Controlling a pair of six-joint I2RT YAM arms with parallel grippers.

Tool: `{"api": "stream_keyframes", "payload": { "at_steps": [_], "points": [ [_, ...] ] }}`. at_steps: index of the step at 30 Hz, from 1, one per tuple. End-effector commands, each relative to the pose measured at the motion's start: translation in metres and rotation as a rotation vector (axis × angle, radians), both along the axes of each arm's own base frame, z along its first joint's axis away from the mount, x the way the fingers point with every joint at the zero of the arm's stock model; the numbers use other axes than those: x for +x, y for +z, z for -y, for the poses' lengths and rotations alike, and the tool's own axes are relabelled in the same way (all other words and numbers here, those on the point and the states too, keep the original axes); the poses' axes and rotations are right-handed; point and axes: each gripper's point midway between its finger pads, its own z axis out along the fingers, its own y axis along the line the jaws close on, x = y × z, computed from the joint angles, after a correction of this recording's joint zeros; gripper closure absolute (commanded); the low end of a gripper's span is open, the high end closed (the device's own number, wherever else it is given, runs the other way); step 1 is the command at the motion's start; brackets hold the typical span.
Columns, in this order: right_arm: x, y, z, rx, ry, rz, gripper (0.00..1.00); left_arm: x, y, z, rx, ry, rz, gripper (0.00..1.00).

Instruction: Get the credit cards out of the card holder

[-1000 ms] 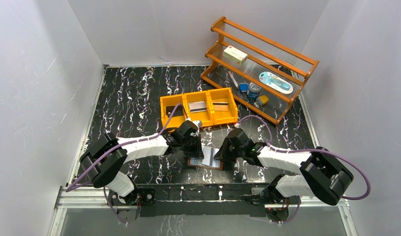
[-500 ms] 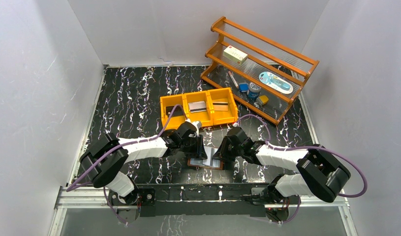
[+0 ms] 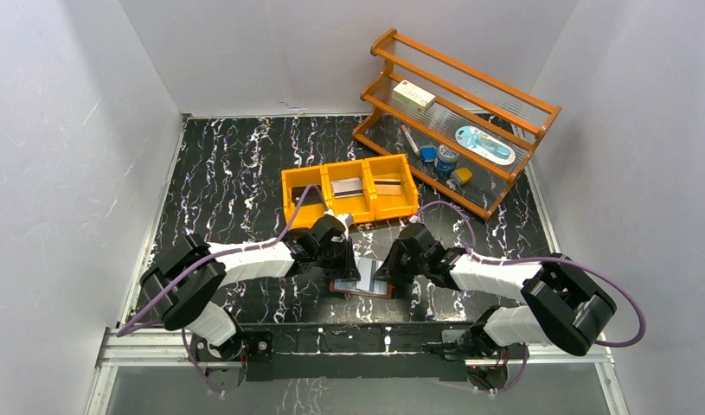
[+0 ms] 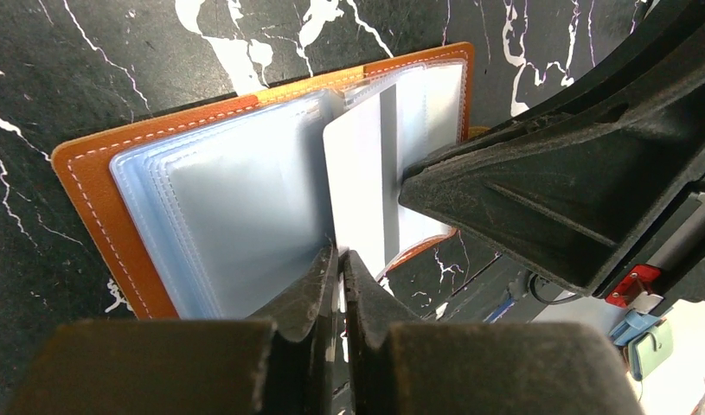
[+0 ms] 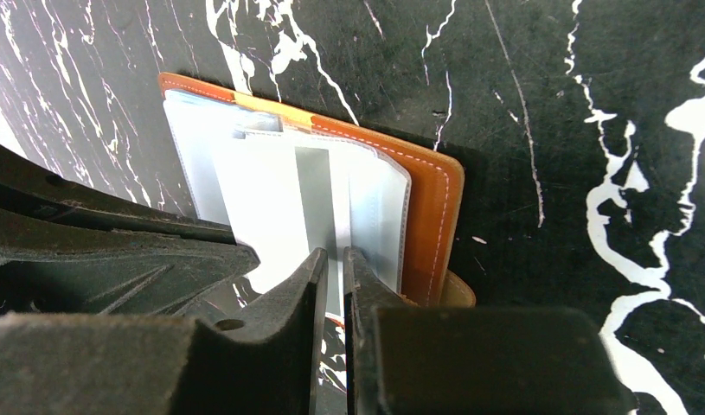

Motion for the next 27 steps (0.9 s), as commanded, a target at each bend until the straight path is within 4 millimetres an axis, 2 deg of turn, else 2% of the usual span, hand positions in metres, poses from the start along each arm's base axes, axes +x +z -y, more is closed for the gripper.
{"api": "stream_keyframes", "payload": {
  "at_steps": [1, 5, 8, 14, 18, 23, 27],
  "points": [
    [-0.011, -0.027, 0.024, -0.132, -0.006, -0.055, 0.78, 0.001, 0.006, -0.003, 0.010, -0.008, 0.030, 0.99],
    [-0.010, -0.027, 0.025, -0.145, -0.010, -0.054, 0.78, 0.002, 0.005, -0.016, 0.068, 0.002, 0.052, 1.00],
    [-0.009, -0.021, 0.020, -0.122, 0.003, -0.043, 0.78, 0.002, 0.009, -0.017, 0.063, 0.000, 0.061, 1.00],
    [-0.001, 0.012, -0.004, -0.022, 0.072, 0.011, 0.78, 0.000, 0.010, -0.010, 0.032, -0.013, 0.045, 1.00],
    [0.005, 0.028, -0.011, 0.016, 0.074, 0.047, 0.69, 0.001, 0.011, -0.010, 0.031, -0.008, 0.049, 1.00],
    [0.004, 0.027, -0.021, 0.046, 0.114, 0.043, 0.68, 0.001, 0.012, -0.011, 0.030, -0.004, 0.053, 1.00],
    [0.001, 0.017, -0.027, 0.053, 0.139, 0.006, 0.68, 0.001, 0.011, -0.010, 0.029, -0.006, 0.048, 1.00]
  ]
}}
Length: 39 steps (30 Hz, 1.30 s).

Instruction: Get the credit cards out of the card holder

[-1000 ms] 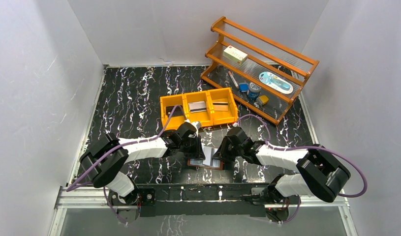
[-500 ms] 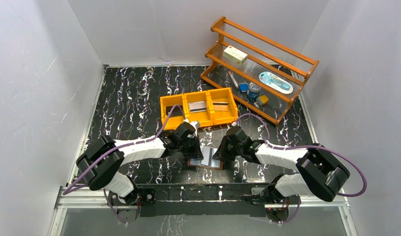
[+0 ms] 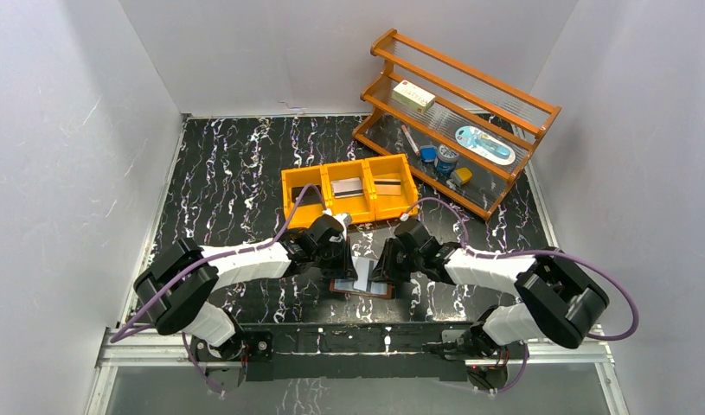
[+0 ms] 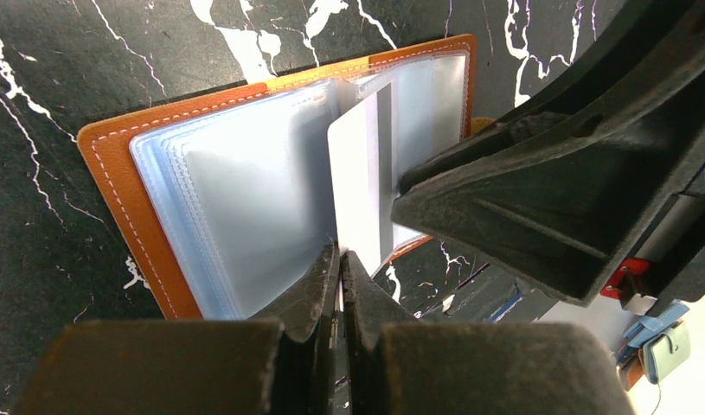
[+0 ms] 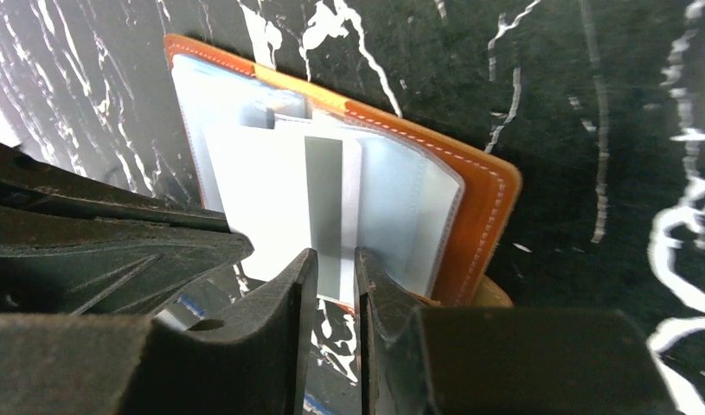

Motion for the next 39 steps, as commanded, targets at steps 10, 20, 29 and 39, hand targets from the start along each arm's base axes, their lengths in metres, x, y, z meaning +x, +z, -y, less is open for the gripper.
{"api": "stream_keyframes", "payload": {
  "at_steps": [10, 20, 29, 39],
  "points": [
    [-0.006, -0.022, 0.004, -0.040, -0.021, -0.070, 0.72, -0.002, 0.010, 0.007, -0.052, -0.005, 0.002, 0.81],
    [-0.009, -0.028, 0.004, -0.034, -0.024, -0.090, 0.74, -0.001, 0.012, 0.014, -0.098, 0.007, -0.009, 0.85],
    [-0.003, -0.029, 0.017, -0.111, -0.066, -0.065, 0.74, 0.010, 0.020, -0.015, 0.025, 0.061, 0.088, 0.94],
    [0.030, 0.045, -0.005, -0.007, 0.023, 0.199, 0.71, 0.029, 0.071, -0.063, 0.140, 0.161, 0.285, 0.94]
  ]
}}
